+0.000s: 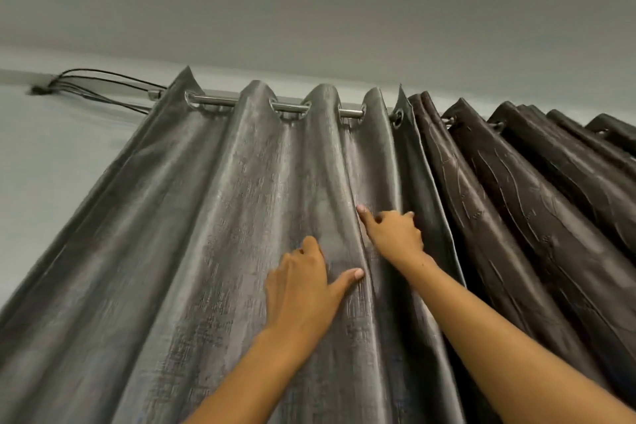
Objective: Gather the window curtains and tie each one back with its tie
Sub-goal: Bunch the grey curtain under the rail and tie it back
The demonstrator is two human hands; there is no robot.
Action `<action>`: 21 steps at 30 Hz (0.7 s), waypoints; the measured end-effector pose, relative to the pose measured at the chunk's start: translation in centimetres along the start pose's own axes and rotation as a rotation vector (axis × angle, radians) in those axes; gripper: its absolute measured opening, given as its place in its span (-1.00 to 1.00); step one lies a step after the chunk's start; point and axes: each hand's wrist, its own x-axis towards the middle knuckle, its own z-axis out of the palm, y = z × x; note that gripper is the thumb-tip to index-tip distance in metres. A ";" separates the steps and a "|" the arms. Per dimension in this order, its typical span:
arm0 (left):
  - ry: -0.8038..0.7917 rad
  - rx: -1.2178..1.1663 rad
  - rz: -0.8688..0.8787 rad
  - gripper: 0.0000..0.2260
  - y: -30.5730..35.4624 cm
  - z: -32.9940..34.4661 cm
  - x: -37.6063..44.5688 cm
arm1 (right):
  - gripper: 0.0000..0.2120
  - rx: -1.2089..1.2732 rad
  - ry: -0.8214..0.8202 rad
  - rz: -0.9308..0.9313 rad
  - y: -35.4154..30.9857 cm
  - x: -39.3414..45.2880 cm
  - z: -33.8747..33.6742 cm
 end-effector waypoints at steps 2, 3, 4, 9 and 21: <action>0.004 0.012 -0.003 -0.49 0.2 -0.4 0.0 | -0.27 0.266 0.026 0.024 -0.4 -0.5 -0.2; 0.005 0.017 0.002 -0.51 0.0 -0.6 0.0 | -0.22 0.367 0.042 0.050 -1.0 -0.7 -0.3; 0.013 0.021 0.008 -0.52 -0.2 -0.9 0.1 | -0.17 0.419 0.048 0.070 -1.6 -0.6 -0.5; 0.174 0.222 0.037 -0.63 -3.1 -3.1 1.3 | -0.30 0.307 0.064 -0.021 -4.3 0.0 0.0; -0.058 0.040 -0.297 -0.47 -12.5 -5.8 5.7 | -0.92 -0.243 0.189 -0.138 -7.5 0.4 1.4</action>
